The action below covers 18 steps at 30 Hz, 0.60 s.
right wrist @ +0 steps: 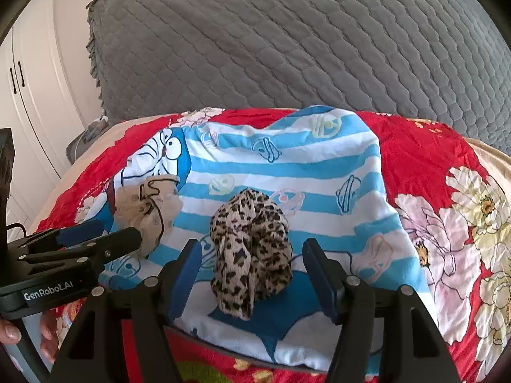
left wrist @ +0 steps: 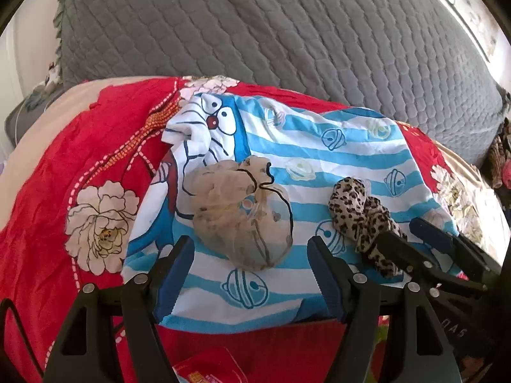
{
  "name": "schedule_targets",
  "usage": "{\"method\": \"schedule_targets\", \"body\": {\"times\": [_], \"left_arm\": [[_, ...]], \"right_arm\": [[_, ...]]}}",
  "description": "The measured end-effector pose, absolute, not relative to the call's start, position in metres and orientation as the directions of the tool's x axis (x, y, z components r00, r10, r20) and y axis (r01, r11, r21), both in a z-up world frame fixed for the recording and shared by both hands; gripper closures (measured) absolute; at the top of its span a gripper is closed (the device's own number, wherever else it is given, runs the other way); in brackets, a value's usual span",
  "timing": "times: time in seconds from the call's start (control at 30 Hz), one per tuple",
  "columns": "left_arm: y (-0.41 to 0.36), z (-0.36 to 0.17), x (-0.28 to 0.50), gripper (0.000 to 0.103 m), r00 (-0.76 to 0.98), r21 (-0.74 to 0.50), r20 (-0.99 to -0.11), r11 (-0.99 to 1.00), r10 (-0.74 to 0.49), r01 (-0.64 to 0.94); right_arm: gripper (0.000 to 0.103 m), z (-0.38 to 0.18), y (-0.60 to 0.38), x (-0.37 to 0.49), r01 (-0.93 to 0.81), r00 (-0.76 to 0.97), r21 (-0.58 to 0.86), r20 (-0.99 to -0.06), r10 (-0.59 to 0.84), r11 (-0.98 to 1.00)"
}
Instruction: Organize objects
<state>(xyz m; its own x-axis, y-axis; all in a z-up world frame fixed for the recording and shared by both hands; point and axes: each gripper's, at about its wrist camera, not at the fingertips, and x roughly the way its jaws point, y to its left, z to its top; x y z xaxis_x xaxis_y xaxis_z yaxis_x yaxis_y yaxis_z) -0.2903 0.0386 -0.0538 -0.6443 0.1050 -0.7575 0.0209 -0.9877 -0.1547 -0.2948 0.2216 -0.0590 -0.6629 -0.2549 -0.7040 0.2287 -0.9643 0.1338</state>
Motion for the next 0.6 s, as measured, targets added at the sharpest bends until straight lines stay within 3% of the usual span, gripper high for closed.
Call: {"method": "schedule_targets", "body": {"times": [0.27,0.47,0.6], "left_arm": [[0.035,-0.052,-0.274,0.027,-0.629,-0.18,-0.766,-0.984,0.135,0.008],[0.044,-0.045,-0.26,0.027,-0.635,-0.095,-0.766,-0.995,0.098,-0.04],[0.044,-0.04,-0.25,0.027,-0.621,-0.114,-0.775,-0.993,0.117,-0.044]], "right_arm": [[0.032,-0.047,0.223,-0.282,0.238,-0.66,0.138,-0.703,-0.265,-0.961],[0.031,-0.041,0.22,-0.272,0.234,-0.645,0.1,-0.729,-0.232,-0.967],[0.031,-0.03,0.219,-0.261,0.234,-0.645,0.084,-0.732,-0.219,-0.969]]}}
